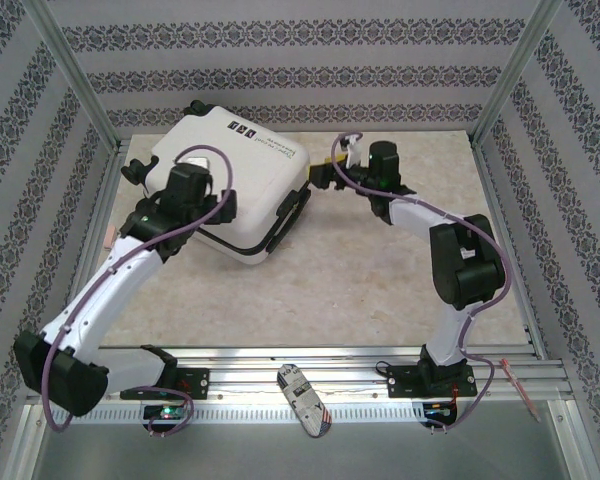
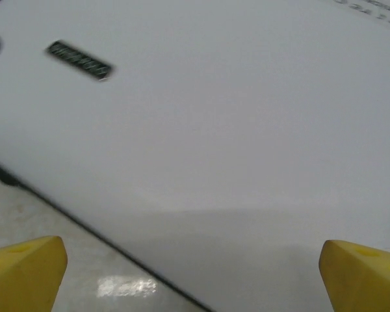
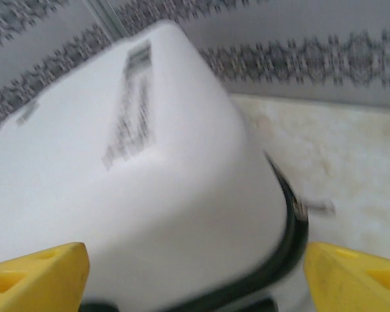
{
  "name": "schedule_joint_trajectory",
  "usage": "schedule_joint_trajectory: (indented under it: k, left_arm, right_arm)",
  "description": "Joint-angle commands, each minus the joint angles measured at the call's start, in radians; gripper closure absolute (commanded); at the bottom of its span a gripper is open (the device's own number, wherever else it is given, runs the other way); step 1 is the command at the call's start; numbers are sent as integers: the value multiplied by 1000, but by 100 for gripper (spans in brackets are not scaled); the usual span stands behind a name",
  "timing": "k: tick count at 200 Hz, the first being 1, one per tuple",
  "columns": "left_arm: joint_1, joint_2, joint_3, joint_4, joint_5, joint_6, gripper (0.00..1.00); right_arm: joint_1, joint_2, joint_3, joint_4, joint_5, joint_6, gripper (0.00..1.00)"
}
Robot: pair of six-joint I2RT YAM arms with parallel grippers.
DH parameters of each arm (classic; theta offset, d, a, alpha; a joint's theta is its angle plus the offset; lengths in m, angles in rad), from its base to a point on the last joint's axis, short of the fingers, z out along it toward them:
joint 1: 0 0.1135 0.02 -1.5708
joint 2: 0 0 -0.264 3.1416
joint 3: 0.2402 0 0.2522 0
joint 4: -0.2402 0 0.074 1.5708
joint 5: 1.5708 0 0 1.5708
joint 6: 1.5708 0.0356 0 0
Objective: Pack the luggage
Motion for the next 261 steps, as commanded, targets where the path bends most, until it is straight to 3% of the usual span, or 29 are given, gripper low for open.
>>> schedule_joint_trajectory:
  k: [1, 35, 83, 105, 143, 174, 201, 225, 261]
  left_arm:
    - [77, -43, -59, 11, 111, -44, 0]
    - [200, -36, -151, 133, 277, -76, 0]
    - [230, 13, -210, 276, 343, -92, 0]
    - [229, 45, -207, 296, 370, -87, 0]
    - [230, 83, -216, 348, 454, -112, 2]
    - [205, 102, -226, 392, 523, -139, 4]
    - [151, 104, -214, 398, 521, -141, 4]
    - [96, 108, -171, 368, 488, -120, 4]
    - [20, 58, -74, 260, 323, -53, 4]
  right_arm:
    - [8, 74, 146, -102, -66, 42, 9]
    - [13, 243, 371, -170, -169, 68, 2]
    - [38, 343, 474, -209, -323, 55, 3]
    - [43, 304, 408, -185, -400, 38, 10]
    - [34, 140, 135, -35, -448, 65, 23]
    - [19, -2, -71, 35, -397, 60, 24]
    - [0, -34, -53, -68, -328, 29, 23]
    - [-1, 7, 74, -146, -309, 35, 23]
    - [-14, 1, 157, -185, -217, 55, 22]
